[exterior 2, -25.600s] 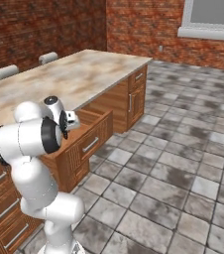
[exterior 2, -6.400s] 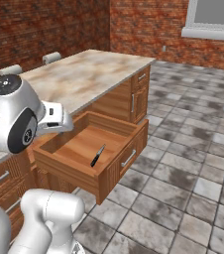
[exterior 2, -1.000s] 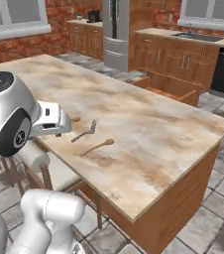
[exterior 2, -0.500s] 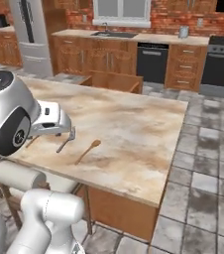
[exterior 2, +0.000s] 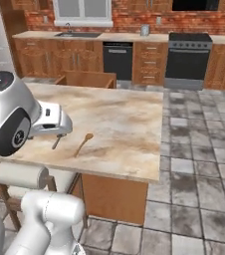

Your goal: Pick up the metallic utensils from the counter and place them in the open drawer. Make sure not to pick up any wooden utensils.

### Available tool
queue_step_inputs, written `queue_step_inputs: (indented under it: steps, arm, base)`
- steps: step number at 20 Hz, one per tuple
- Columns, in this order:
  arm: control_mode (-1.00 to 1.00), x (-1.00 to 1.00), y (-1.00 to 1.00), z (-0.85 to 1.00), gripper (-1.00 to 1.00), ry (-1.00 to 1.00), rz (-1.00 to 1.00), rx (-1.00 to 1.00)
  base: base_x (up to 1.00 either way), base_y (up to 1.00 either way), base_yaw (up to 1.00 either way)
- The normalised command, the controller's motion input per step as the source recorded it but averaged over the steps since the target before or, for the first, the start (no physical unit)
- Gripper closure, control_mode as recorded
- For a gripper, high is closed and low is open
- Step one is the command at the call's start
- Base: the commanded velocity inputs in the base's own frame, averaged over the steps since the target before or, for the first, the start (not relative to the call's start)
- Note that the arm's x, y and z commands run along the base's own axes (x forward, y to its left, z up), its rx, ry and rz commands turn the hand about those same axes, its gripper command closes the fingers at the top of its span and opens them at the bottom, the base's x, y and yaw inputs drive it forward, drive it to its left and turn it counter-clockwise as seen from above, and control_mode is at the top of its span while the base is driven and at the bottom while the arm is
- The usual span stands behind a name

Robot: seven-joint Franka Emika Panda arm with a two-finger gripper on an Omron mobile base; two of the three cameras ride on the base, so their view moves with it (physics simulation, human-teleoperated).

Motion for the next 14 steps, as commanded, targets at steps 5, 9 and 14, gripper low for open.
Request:
queue_step_inputs:
  steps: [5,9,14]
  arm:
    - [1.0,0.0,0.0,0.0,-1.0,0.0,0.0,0.0]
    - [1.0,0.0,0.0,0.0,-1.0,0.0,0.0,0.0]
    - [1.0,0.0,0.0,0.0,-1.0,0.0,0.0,0.0]
  base:
    - [-0.72,0.44,0.0]
    - [0.29,0.77,-0.05]
    - [0.62,0.87,-0.25]
